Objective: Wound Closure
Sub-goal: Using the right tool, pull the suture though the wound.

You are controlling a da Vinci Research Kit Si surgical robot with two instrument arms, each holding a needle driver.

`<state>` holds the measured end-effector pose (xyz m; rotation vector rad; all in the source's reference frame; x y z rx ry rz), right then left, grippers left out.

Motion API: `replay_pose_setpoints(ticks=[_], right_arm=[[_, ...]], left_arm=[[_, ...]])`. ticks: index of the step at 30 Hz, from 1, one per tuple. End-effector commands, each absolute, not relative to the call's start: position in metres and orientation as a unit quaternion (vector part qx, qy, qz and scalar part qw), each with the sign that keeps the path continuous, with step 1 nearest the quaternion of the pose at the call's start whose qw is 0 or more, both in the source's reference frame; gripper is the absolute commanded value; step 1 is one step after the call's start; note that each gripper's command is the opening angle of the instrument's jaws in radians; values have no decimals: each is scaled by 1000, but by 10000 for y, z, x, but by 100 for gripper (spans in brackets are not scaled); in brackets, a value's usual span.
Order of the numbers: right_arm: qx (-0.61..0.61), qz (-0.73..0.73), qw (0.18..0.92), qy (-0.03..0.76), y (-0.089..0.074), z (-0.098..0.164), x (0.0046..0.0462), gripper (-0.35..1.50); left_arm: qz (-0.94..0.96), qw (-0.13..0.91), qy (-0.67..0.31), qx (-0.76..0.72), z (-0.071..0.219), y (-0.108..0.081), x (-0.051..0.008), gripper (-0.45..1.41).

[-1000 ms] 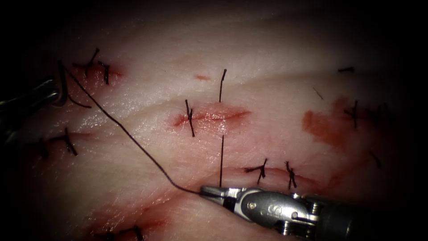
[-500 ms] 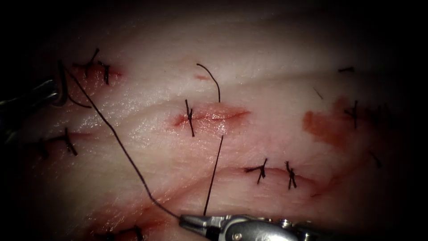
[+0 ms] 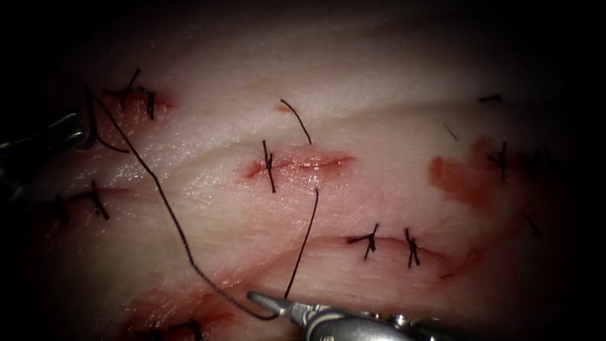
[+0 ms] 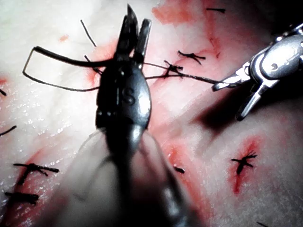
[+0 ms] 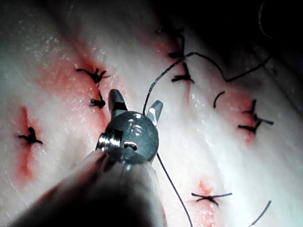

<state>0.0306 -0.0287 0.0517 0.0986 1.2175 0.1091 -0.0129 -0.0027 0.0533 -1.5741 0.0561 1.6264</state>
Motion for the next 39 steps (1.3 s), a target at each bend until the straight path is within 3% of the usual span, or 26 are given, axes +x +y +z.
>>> replay_pose_setpoints(ticks=[1, 10, 16, 22, 30, 33, 36, 39], right_arm=[[41, 59, 818, 571, -274, 524, 297, 146], [40, 78, 831, 550, -254, 547, 233, 148], [48, 139, 827, 543, -221, 572, 216, 146], [95, 322, 781, 526, -158, 624, 233, 138], [92, 365, 775, 507, -112, 671, 263, 133], [86, 376, 783, 489, -91, 692, 278, 113], [82, 378, 795, 468, -83, 715, 296, 126], [80, 377, 803, 454, -82, 730, 308, 128]], left_arm=[[660, 425, 41, -618, 538, -23, -129, -45], [727, 425, 202, -501, 539, -11, -52, -45], [740, 414, 235, -475, 536, -11, -39, -45], [762, 363, 203, -497, 547, -18, -86, -45], [789, 308, 160, -507, 569, -30, -141, -45], [794, 302, 136, -509, 586, -40, -162, -45], [800, 293, 116, -510, 599, -49, -181, -45], [805, 285, 104, -510, 607, -56, -194, -45]])
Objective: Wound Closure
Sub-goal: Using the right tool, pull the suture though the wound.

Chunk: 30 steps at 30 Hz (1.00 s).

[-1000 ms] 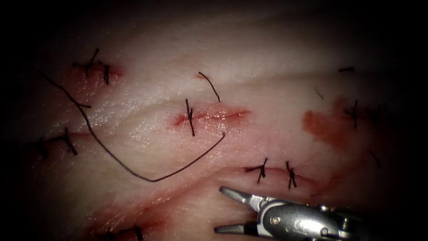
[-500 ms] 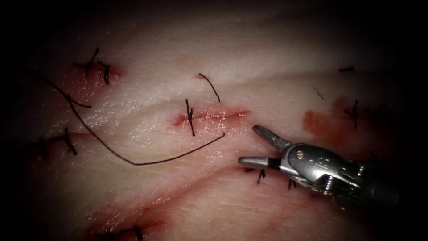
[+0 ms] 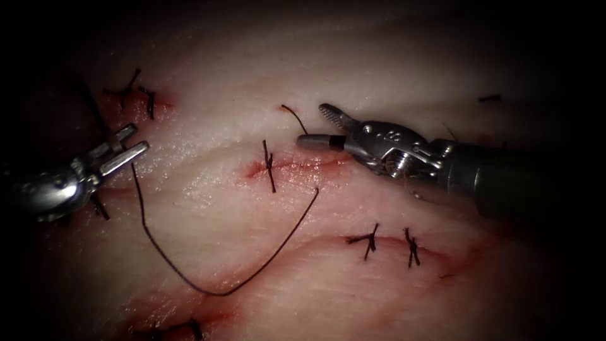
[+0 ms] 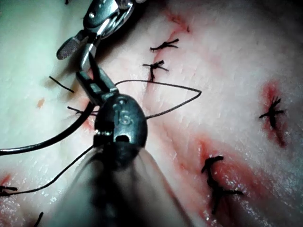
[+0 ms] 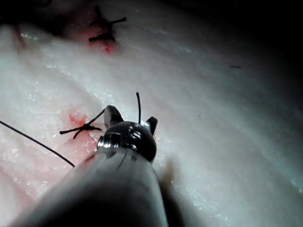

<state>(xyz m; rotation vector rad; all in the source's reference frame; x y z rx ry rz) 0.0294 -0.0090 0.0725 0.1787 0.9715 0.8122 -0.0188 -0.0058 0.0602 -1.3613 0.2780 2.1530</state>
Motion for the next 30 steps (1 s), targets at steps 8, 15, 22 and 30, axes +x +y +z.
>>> replay_pose_setpoints(ticks=[8, 15, 22, 30], right_arm=[[78, 373, 817, 434, -77, 767, 333, 108], [68, 394, 798, 452, -84, 780, 332, -35], [53, 499, 706, 501, -63, 749, 295, -35], [58, 523, 677, 514, -51, 722, 291, -35]], left_arm=[[812, 272, 91, -509, 615, -63, -213, -45], [811, 270, 89, -511, 615, -64, -212, -45], [817, 267, 87, -503, 620, -69, -217, -45], [820, 258, 77, -505, 624, -72, -226, -45]])
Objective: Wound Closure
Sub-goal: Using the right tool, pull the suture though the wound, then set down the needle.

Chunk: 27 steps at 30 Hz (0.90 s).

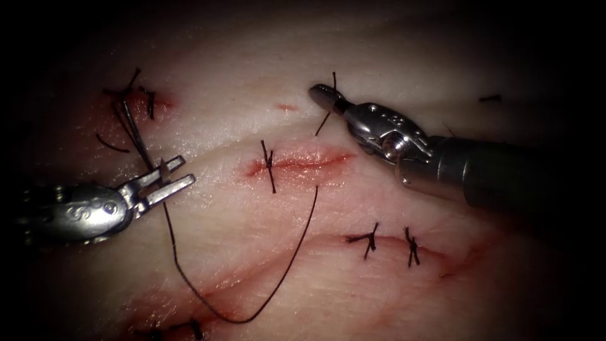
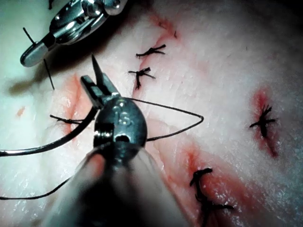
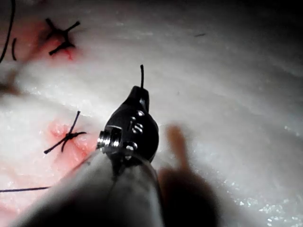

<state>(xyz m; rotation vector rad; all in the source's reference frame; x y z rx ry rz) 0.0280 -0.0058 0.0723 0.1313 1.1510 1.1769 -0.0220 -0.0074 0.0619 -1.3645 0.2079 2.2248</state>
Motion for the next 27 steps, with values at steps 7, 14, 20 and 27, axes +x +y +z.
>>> replay_pose_setpoints(ticks=[7, 14, 20, 27], right_arm=[[81, 500, 674, 538, -52, 730, 300, 44], [74, 490, 669, 554, -48, 733, 297, 145], [72, 484, 662, 568, -51, 728, 282, 143], [57, 469, 674, 568, -59, 724, 263, 140]], left_arm=[[815, 241, 53, -525, 620, -75, -231, -45], [781, 181, -3, -598, 600, -81, -232, -45], [775, 221, 7, -592, 587, -76, -193, -45], [789, 326, 7, -520, 613, -86, -130, 118]])
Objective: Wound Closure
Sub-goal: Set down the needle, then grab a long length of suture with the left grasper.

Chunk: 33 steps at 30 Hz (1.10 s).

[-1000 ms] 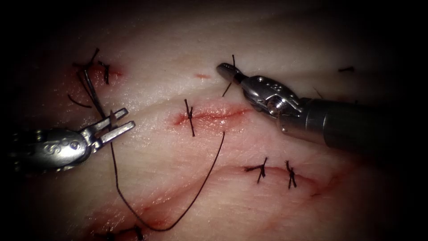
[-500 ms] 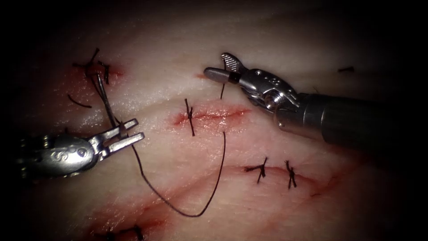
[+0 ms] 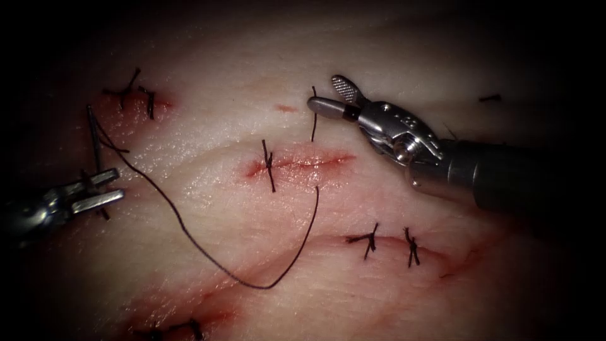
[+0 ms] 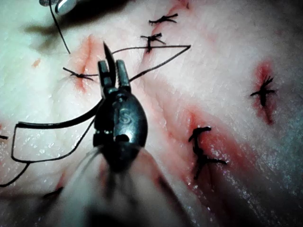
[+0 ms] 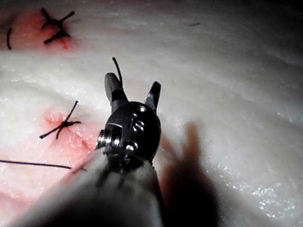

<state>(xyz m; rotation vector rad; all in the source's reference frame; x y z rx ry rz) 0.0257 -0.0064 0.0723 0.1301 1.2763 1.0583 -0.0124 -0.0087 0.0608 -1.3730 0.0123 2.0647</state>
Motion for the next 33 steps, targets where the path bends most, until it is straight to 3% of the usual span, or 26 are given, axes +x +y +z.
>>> replay_pose_setpoints(ticks=[1, 3, 13, 18, 24, 28, 33], right_arm=[[56, 466, 675, 569, -61, 722, 261, 138], [56, 463, 677, 569, -64, 720, 260, 137], [54, 454, 681, 572, -76, 710, 261, 133], [58, 450, 685, 571, -83, 710, 263, 132], [65, 446, 690, 566, -88, 708, 263, 130], [69, 444, 692, 566, -91, 705, 262, 130], [68, 441, 693, 567, -95, 704, 262, 128]], left_arm=[[794, 341, 11, -503, 619, -87, -125, 128], [806, 381, 16, -453, 632, -88, -116, 140], [833, 382, 23, -399, 631, -81, -114, 140], [865, 302, 31, -399, 635, -71, -126, 113], [919, 220, 22, -327, 668, -70, -127, 106], [940, 191, 7, -284, 697, -76, -124, 121], [951, 172, -1, -255, 738, -76, -117, 120]])
